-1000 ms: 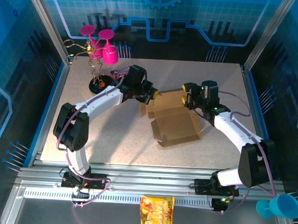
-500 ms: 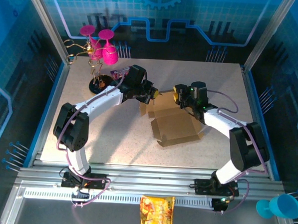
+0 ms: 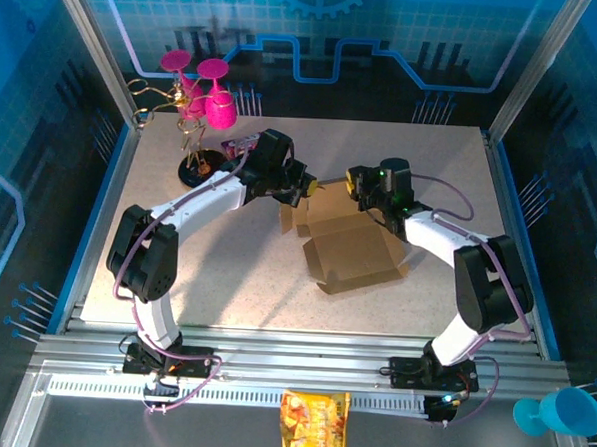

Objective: Fold the paper box

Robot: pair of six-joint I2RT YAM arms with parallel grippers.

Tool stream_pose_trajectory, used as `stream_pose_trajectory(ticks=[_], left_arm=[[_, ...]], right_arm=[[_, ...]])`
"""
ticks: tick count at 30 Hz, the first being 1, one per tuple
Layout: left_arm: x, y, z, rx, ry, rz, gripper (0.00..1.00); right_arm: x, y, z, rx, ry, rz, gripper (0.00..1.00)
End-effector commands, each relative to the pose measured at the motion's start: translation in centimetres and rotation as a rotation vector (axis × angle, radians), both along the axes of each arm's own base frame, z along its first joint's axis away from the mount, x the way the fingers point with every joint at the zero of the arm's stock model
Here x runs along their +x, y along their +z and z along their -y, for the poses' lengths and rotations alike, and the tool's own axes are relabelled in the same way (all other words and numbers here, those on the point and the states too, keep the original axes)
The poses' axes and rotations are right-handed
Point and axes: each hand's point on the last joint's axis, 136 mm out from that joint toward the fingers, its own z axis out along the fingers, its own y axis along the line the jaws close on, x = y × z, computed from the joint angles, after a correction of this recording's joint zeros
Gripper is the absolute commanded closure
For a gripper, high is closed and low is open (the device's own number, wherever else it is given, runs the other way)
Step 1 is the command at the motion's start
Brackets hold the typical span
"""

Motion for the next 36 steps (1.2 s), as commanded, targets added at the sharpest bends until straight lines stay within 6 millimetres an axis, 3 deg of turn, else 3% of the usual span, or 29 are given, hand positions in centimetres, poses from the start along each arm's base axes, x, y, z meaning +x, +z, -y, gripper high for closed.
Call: stream_pose_trajectory(ticks=[1, 10, 13, 16, 18, 20, 22, 25, 28, 31, 36], left_arm=[[0.1, 1.2, -0.1, -0.011, -0.004, 0.025, 1.00], [0.5, 1.9, -0.2, 0.006, -0.032, 0.064, 1.00], [0.7, 3.9, -1.1, 0.075, -0.079, 0.142, 0.65], [0.4, 6.1, -4.1, 0.191, -0.087, 0.224, 0.44], [-0.1, 6.5, -6.4, 0.232, -0.064, 0.252, 0.39], [-0.7, 5.7, -8.5, 0.246, -0.046, 0.239, 0.41], [-1.5, 4.2, -10.2, 0.240, -0.034, 0.207, 0.49], [-3.0, 1.1, -11.2, 0.207, -0.019, 0.156, 0.61], [-4.3, -2.5, -10.9, 0.148, -0.002, 0.113, 0.75], [-4.2, -5.5, -9.9, 0.048, 0.026, 0.114, 0.78], [-1.8, -7.5, -7.6, -0.060, 0.033, 0.188, 0.81]], right_arm=[[0.8, 0.9, -0.6, -0.027, 0.014, 0.028, 0.78], [0.8, 0.7, -0.3, -0.043, 0.008, 0.011, 1.00], [0.6, 1.0, 0.4, -0.052, -0.001, -0.025, 1.00], [0.5, 2.4, 1.2, -0.021, -0.010, -0.043, 1.00], [0.1, 3.2, 1.7, -0.005, -0.008, -0.083, 1.00], [-0.4, 4.4, 2.4, 0.000, -0.014, -0.103, 1.00], [-1.0, 5.5, 3.1, 0.010, -0.037, -0.119, 1.00], [-1.4, 6.6, 4.2, 0.037, -0.070, -0.131, 1.00], [-1.4, 7.0, 4.9, 0.064, -0.084, -0.155, 1.00], [-1.4, 7.3, 5.2, 0.094, -0.096, -0.171, 1.00], [-1.6, 8.2, 5.9, 0.097, -0.108, -0.181, 1.00]])
